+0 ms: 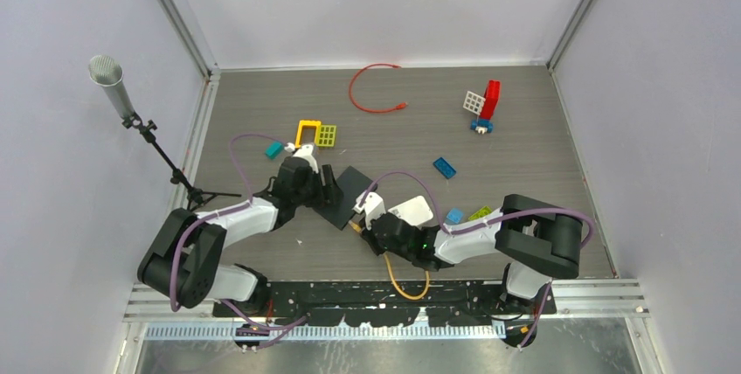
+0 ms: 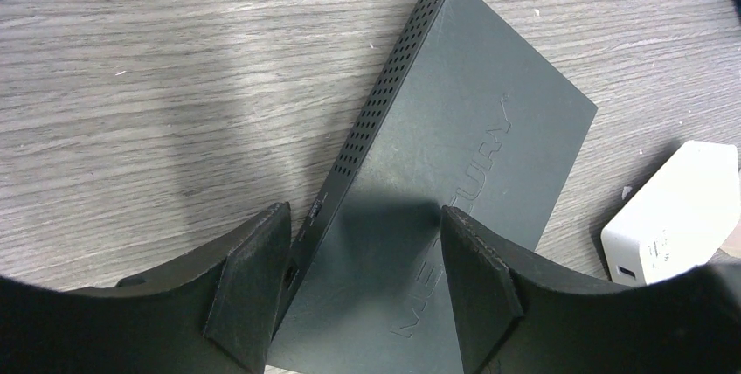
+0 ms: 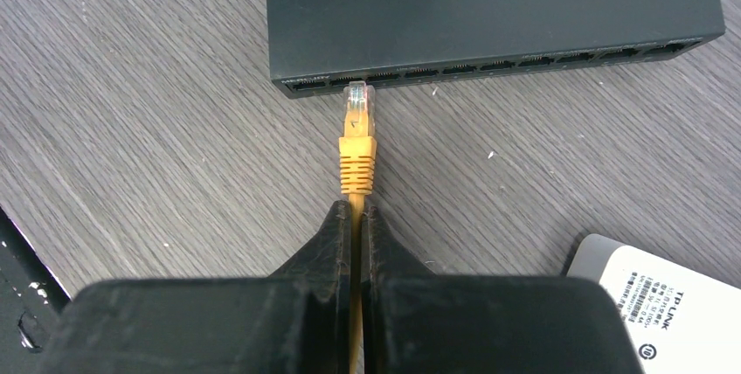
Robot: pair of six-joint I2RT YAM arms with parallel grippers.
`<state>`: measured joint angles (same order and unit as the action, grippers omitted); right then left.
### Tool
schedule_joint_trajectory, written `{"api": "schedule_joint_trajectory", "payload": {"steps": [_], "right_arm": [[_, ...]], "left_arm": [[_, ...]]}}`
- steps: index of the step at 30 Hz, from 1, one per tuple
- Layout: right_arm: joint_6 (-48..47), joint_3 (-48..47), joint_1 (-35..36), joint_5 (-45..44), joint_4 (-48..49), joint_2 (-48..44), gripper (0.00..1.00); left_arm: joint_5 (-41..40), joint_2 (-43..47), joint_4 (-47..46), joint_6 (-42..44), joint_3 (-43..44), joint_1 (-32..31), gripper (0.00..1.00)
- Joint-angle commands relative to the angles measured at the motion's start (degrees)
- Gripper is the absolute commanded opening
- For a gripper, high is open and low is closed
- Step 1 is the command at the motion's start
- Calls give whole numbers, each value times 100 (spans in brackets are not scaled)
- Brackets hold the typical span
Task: Insert the plug into the switch port
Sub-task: Insert the connector into the switch port.
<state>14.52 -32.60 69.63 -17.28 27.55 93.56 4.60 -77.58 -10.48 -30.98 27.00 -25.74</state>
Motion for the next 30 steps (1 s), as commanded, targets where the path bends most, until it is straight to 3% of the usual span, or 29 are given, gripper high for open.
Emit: {"api": "schedule_joint_trajectory", "payload": {"steps": [1,15,30], "right_arm": [[15,-241,-29,-20,394,-178,0],[50,-230,-28,-1,529,-229,0],[352,-282,-93,-546,702,140,0]], "left_arm": [[83,-162,275,39,44,25,65],[124,-225,282,38,62,25,65],[306,-205,386,-116,34,25,64]]}}
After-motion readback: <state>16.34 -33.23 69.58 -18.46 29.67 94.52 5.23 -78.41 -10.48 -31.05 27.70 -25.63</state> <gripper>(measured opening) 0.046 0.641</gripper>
